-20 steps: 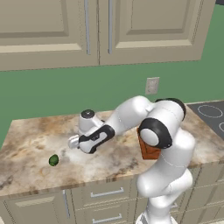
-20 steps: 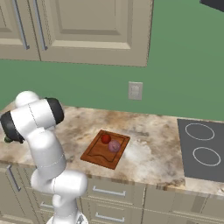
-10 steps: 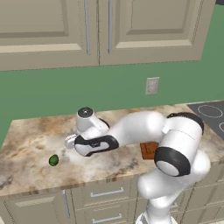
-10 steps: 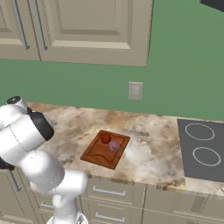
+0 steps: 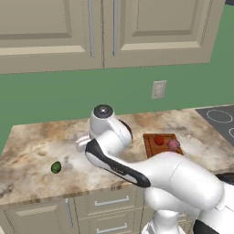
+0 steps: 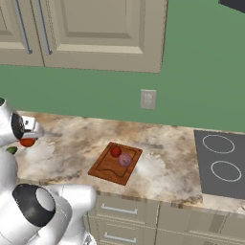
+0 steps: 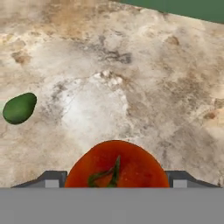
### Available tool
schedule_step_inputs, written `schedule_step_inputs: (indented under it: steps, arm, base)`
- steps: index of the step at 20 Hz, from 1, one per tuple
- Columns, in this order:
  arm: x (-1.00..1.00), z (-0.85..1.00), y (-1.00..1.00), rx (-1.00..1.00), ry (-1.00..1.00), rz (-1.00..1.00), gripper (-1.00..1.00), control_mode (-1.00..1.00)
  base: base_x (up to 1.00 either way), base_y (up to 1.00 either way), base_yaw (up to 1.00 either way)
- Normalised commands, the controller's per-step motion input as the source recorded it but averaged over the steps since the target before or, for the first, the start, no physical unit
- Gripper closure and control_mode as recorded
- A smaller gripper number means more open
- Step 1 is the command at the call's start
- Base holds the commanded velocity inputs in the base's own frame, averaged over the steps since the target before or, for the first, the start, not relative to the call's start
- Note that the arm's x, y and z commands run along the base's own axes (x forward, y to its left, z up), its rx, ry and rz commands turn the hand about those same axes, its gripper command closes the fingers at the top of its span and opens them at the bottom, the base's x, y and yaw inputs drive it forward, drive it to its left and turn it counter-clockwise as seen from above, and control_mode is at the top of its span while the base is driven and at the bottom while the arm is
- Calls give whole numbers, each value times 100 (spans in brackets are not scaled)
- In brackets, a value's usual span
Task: Place the avocado, onion, tomato, and bell pepper on the cutting board.
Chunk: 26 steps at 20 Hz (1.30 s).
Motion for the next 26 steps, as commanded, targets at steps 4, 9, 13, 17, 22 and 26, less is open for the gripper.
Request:
schedule_step_inputs:
  steps: [4,9,13,17,22,26]
  arm:
    - [-91,80,-68,0,-14,-3,100,-100]
    - [-85,72,-81,1,-13,-1,100,-100]
    - [-70,55,-93,3,-8,0,100,-100]
    - [-38,40,-96,5,-1,0,100,-100]
    - [-2,19,-79,5,1,-3,100,-100]
    - [5,0,-56,2,6,-5,100,-100]
  base:
    - [0,0,0]
    - [0,0,0]
    - [0,0,0]
    - [0,0,0]
    - [0,0,0]
    - [0,0,0]
